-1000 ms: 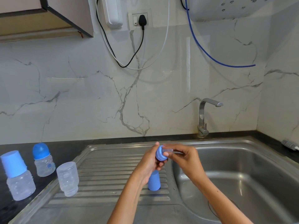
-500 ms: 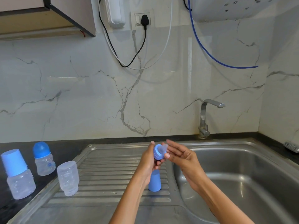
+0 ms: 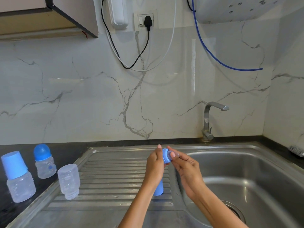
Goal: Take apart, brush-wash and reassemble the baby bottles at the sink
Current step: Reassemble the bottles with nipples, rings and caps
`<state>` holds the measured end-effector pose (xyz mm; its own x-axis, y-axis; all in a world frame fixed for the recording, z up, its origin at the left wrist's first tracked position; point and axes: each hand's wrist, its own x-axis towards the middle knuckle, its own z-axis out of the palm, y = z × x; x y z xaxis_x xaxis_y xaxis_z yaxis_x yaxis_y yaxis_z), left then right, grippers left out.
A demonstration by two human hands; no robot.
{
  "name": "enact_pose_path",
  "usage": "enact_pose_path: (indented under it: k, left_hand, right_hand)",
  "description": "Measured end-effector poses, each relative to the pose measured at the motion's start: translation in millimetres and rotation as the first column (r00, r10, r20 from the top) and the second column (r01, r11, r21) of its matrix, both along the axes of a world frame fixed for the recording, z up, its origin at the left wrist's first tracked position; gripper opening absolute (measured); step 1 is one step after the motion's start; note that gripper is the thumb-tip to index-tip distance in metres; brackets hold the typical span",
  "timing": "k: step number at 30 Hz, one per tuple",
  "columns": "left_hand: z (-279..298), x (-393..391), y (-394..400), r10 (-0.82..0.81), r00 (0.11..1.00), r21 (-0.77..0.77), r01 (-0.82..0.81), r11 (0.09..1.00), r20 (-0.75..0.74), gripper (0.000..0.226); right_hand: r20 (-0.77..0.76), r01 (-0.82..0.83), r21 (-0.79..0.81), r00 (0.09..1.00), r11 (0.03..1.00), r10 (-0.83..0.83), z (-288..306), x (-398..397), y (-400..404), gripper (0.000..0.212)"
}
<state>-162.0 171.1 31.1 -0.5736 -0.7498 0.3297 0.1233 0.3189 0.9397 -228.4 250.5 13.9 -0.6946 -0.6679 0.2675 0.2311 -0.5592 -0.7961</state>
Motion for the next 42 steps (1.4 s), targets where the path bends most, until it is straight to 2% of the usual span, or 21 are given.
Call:
enact_pose_path:
  k: [2,3,5,7,11,14,16,18,20,24,27,29,31,33,35,37,40,42]
  left_hand:
    - [-0.1,1.0,-0.3,-0.003,1.000,0.020,0.003,1.000,-0.007,0.048]
    - [2.3,3.0,-0.7,-0.013,1.000,0.038,0.014,0.999,-0.014,0.049]
    - [8.8,8.4,-1.2,-0.049,0.999,0.092,0.051,0.994,-0.022,0.050]
    - [14.2,12.8,-3.0,-0.083,0.997,0.139,0.083,0.987,-0.006,0.046]
    - [14.5,25.3,-6.5,-0.092,0.993,0.176,0.078,0.981,0.077,0.046]
    - [17.4,44.5,-11.3,-0.047,0.993,0.169,0.028,0.985,0.110,0.057]
    - [23.3,63.2,-21.7,0.035,0.994,0.145,-0.050,0.988,0.104,0.056]
    - [28.5,86.1,-38.4,0.168,0.979,0.050,-0.174,0.984,0.113,0.049]
    - [31.4,109.1,-55.4,0.296,0.944,-0.136,-0.277,0.951,0.144,0.044]
    - [27.3,153.9,-84.1,0.582,0.785,-0.560,-0.391,0.731,0.213,0.032]
    - [20.5,175.6,-105.4,0.761,0.596,-0.793,-0.320,0.517,0.256,0.032]
    - [15.1,188.8,-120.9,0.811,0.441,-0.826,-0.229,0.515,0.384,0.045]
    - [7.7,200.9,-136.5,0.782,0.358,-0.770,-0.213,0.601,0.511,0.061]
    - [-0.5,208.6,-147.6,0.719,0.372,-0.689,-0.236,0.685,0.587,0.068]
    - [-4.6,211.0,-153.1,0.672,0.445,-0.619,-0.282,0.733,0.592,0.060]
    - [-3.3,210.0,-152.3,0.668,0.485,-0.595,-0.323,0.736,0.564,0.046]
    - [0.6,203.4,-147.4,0.670,0.535,-0.577,-0.361,0.732,0.514,0.043]
    - [6.5,193.3,-139.9,0.623,0.634,-0.526,-0.371,0.765,0.459,0.047]
  right_hand:
    - [0.041,-0.067,-0.024,0.997,0.997,0.068,0.4,-2.3,0.6,0.024]
    - [0.009,-0.090,-0.016,0.996,0.996,0.091,1.5,-3.5,1.5,0.027]
    - [-0.149,-0.087,0.052,0.984,0.995,0.094,3.1,-5.2,2.8,0.032]
    - [-0.279,-0.035,0.122,0.958,0.992,0.068,3.9,-4.0,3.0,0.041]
    - [-0.382,0.137,0.189,0.923,0.972,-0.056,6.5,6.0,0.7,0.049]
    - [-0.345,0.132,0.202,0.937,0.970,-0.056,11.9,19.9,-4.7,0.045]
    - [-0.283,0.100,0.216,0.958,0.971,-0.036,17.7,33.4,-12.8,0.041]
    - [-0.205,0.051,0.240,0.979,0.970,0.000,23.2,47.7,-24.5,0.039]
    - [-0.134,0.021,0.257,0.991,0.966,0.014,26.9,59.7,-34.8,0.038]
    - [-0.093,-0.010,0.279,0.995,0.960,0.037,16.0,83.4,-52.4,0.040]
    - [-0.143,-0.001,0.336,0.988,0.942,0.052,1.8,91.7,-61.1,0.041]
    - [-0.192,0.020,0.372,0.980,0.928,0.056,-3.4,92.8,-65.2,0.039]
    - [-0.206,0.025,0.382,0.977,0.924,0.059,-7.2,91.8,-68.0,0.039]
    - [-0.206,0.024,0.391,0.977,0.920,0.062,-9.5,91.3,-69.4,0.038]
    - [-0.211,0.025,0.395,0.975,0.918,0.064,-10.5,91.6,-69.7,0.037]
    - [-0.218,0.031,0.390,0.974,0.920,0.060,-9.8,91.3,-69.7,0.036]
    - [-0.243,0.045,0.392,0.969,0.919,0.057,-7.6,89.9,-67.8,0.034]
    - [-0.268,0.078,0.379,0.963,0.922,0.029,-2.7,83.8,-63.1,0.034]
